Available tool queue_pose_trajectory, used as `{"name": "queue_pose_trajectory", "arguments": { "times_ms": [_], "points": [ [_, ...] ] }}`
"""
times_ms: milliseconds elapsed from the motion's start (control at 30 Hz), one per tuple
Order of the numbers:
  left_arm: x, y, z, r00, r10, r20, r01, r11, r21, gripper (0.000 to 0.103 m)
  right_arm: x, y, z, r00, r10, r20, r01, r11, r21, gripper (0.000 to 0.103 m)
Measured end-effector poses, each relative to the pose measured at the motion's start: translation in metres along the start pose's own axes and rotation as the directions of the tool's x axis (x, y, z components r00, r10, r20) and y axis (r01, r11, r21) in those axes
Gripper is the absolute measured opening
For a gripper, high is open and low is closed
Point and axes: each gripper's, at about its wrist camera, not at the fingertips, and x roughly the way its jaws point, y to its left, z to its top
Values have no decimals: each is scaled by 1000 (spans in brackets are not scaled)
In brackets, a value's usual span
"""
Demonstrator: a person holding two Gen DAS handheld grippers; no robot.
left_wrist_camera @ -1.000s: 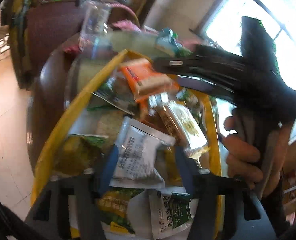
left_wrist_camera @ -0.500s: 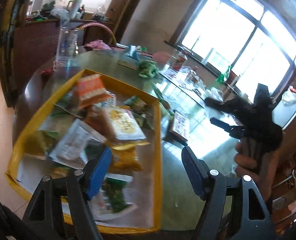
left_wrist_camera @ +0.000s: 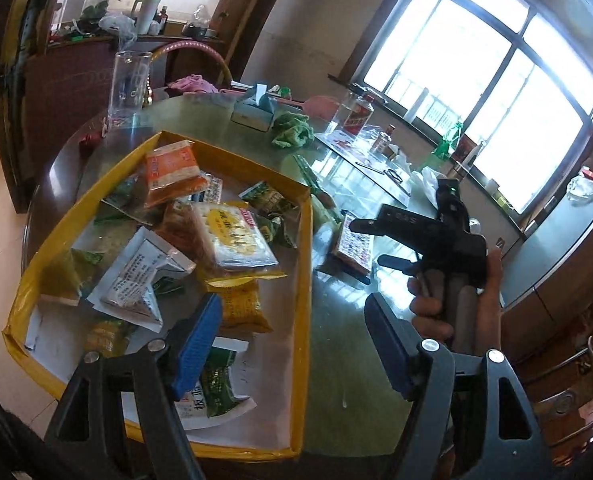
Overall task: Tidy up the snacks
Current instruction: 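Grasp the blue-print cracker pack with the right tool, then grasp the round cracker pack in green wrap with the left tool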
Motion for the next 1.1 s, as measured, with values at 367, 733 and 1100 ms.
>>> {"name": "queue_pose_trajectory", "arguments": {
  "times_ms": [367, 733, 1100],
  "points": [
    [9, 8, 12, 1000, 10, -11, -10, 1000, -30, 74, 17, 28, -13, 945, -316, 84, 327, 925, -194, 73],
    [56, -25, 48, 987, -80, -136, 79, 997, -11, 75, -53, -40, -81, 941, -310, 132, 335, 901, -275, 56],
    [156, -24, 123, 947, -119, -299, 87, 989, -118, 75, -90, -91, -96, 942, -290, 172, 322, 923, -210, 56]
  ]
}}
